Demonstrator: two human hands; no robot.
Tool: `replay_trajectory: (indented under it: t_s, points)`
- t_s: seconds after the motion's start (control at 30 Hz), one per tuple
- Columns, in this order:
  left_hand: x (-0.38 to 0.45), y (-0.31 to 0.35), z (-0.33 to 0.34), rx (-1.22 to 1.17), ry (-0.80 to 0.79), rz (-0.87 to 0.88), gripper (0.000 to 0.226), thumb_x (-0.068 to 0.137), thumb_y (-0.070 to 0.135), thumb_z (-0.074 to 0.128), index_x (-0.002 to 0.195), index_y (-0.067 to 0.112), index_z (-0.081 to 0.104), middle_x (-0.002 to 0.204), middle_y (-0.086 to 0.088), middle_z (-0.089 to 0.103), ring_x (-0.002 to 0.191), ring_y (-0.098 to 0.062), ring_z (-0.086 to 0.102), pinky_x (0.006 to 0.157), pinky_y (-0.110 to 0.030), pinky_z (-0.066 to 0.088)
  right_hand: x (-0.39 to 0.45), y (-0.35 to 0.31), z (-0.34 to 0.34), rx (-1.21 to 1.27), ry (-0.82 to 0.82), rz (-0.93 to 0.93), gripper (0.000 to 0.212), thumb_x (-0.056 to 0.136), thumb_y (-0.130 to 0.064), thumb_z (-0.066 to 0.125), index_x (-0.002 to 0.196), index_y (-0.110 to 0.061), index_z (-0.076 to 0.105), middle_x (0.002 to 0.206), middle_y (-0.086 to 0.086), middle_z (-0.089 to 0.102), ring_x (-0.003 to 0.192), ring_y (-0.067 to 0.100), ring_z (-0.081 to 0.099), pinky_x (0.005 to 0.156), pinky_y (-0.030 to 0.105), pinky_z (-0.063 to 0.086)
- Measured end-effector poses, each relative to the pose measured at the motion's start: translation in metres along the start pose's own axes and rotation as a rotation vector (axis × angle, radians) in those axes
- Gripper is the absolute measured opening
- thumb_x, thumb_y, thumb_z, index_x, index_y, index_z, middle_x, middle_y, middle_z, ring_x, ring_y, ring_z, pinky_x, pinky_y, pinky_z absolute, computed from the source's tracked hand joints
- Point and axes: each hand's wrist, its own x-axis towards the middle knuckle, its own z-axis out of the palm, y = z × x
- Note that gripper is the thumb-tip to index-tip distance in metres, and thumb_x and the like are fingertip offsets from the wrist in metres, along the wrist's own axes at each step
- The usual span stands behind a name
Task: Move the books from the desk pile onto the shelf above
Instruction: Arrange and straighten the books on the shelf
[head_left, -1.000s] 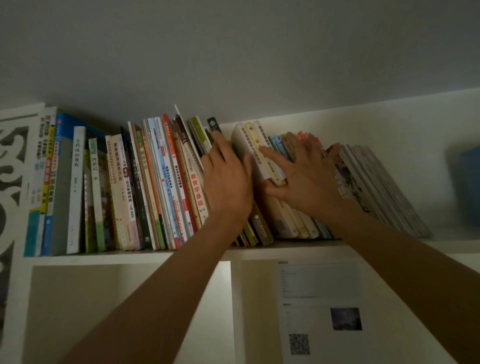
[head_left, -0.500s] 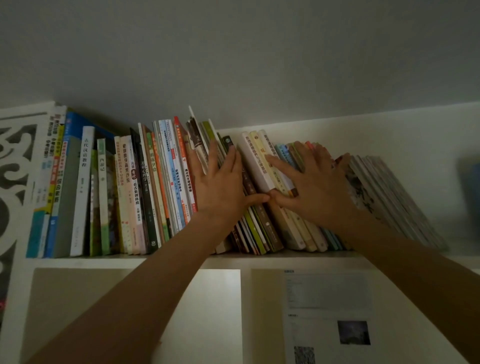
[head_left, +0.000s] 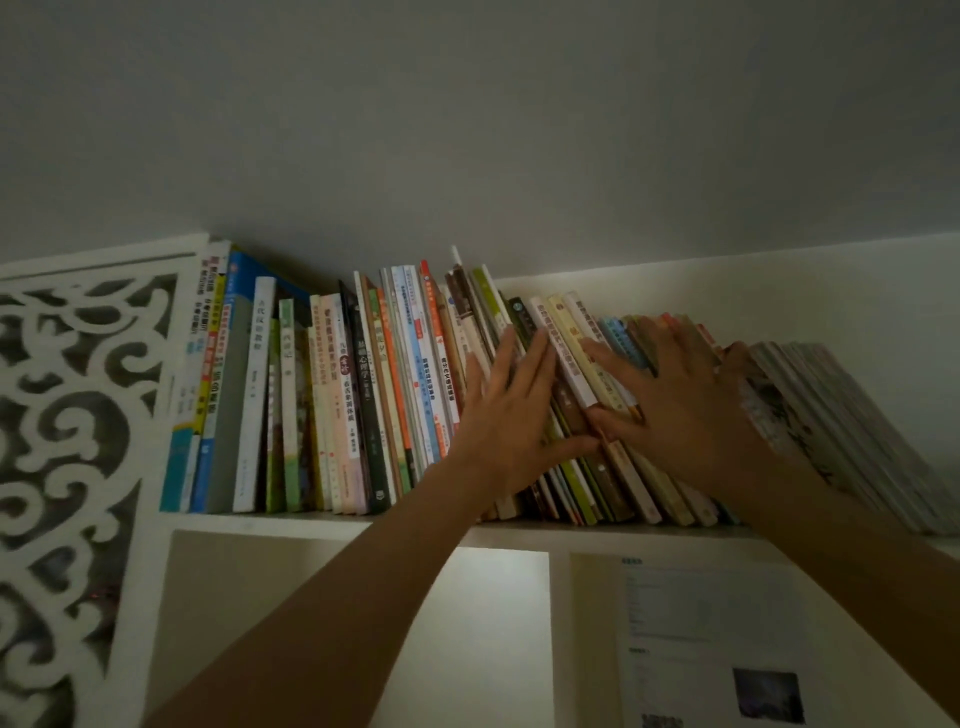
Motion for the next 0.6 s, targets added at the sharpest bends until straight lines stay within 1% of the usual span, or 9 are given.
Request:
replay_trajectory:
  t_s: [0.1,0.17,0.23,0.27,0.33,0.4,0.5,0.57,0.6]
  points:
    - [-0.028,-0.020,0.001,-0.213,0.193,0.013,0.078,0.093,0.055,0.034,0.146,0.026,-0.016,0.151,0.009,-0.027,0.140,-0.011,-0.026,0.109,-0.035,-0.021,-0.006,-0.015,-0.006,0.051,0.091,-0.014,0.065,0.084,-0.056,0.032,0.140,-0.024,0.043,0.143,0.023,0.040,0.133,0.047,0.032,0.104,0.068,0.019]
    - [-0.036,-0.033,0.001,-0.429,0.269,-0.091,0.071,0.094,0.048,0.040,0.149,0.028,0.000,0.158,0.006,0.002,0.145,-0.011,0.003,0.118,-0.040,0.001,-0.008,-0.031,-0.009,0.089,0.129,-0.047,0.058,0.086,-0.050,0.041,0.133,-0.018,0.051,0.136,0.019,0.049,0.127,0.040,0.042,0.103,0.057,0.030]
    - [-0.029,-0.038,-0.006,-0.622,0.306,-0.189,0.057,0.091,0.050,0.044,0.141,0.027,0.031,0.142,0.006,0.042,0.131,-0.012,0.039,0.110,-0.042,0.032,-0.009,-0.050,-0.010,0.105,0.155,-0.075,0.045,0.085,-0.045,0.051,0.117,-0.016,0.063,0.113,0.012,0.063,0.106,0.032,0.055,0.090,0.045,0.044]
    - [-0.022,-0.038,-0.010,-0.614,0.330,-0.240,0.053,0.088,0.053,0.045,0.133,0.026,0.041,0.130,0.007,0.050,0.121,-0.011,0.046,0.104,-0.037,0.038,-0.008,-0.058,-0.008,0.107,0.179,-0.082,0.037,0.085,-0.042,0.056,0.109,-0.015,0.066,0.102,0.009,0.064,0.097,0.029,0.057,0.083,0.041,0.046]
    - [-0.003,-0.036,-0.020,-0.416,0.357,-0.350,0.052,0.086,0.058,0.046,0.124,0.022,0.050,0.117,0.003,0.053,0.111,-0.015,0.047,0.091,-0.030,0.038,-0.006,-0.074,-0.004,0.143,0.183,-0.074,0.030,0.085,-0.037,0.063,0.105,-0.015,0.067,0.098,0.007,0.063,0.096,0.028,0.056,0.081,0.039,0.044]
    - [0.013,-0.036,-0.025,-0.320,0.336,-0.440,0.050,0.087,0.057,0.049,0.119,0.019,0.053,0.113,-0.002,0.052,0.108,-0.020,0.046,0.089,-0.032,0.039,-0.003,-0.086,-0.001,0.206,0.150,-0.019,0.033,0.089,-0.036,0.059,0.116,-0.017,0.062,0.109,0.006,0.060,0.107,0.027,0.049,0.090,0.039,0.039]
    - [0.020,-0.045,-0.025,-0.700,0.324,-0.391,0.017,0.092,0.032,0.054,0.103,0.018,0.058,0.107,-0.006,0.057,0.096,-0.018,0.056,0.083,-0.029,0.051,-0.001,-0.095,0.006,0.293,0.162,0.018,0.037,0.091,-0.035,0.056,0.126,-0.025,0.056,0.113,0.004,0.053,0.112,0.022,0.042,0.092,0.035,0.036]
    - [0.012,-0.053,-0.028,-0.999,0.252,-0.368,0.004,0.093,0.024,0.054,0.095,0.024,0.057,0.109,-0.011,0.059,0.096,-0.020,0.060,0.083,-0.028,0.053,-0.002,-0.098,0.010,0.298,0.192,-0.008,0.036,0.087,-0.031,0.064,0.122,-0.025,0.061,0.101,0.005,0.054,0.101,0.024,0.046,0.080,0.034,0.039]
    - [0.008,-0.058,-0.030,-1.068,0.210,-0.360,0.004,0.093,0.025,0.054,0.094,0.023,0.057,0.110,-0.014,0.058,0.098,-0.026,0.060,0.087,-0.037,0.052,-0.002,-0.099,0.013,0.281,0.219,-0.017,0.035,0.083,-0.029,0.069,0.117,-0.024,0.065,0.093,0.005,0.054,0.093,0.024,0.049,0.074,0.033,0.039]
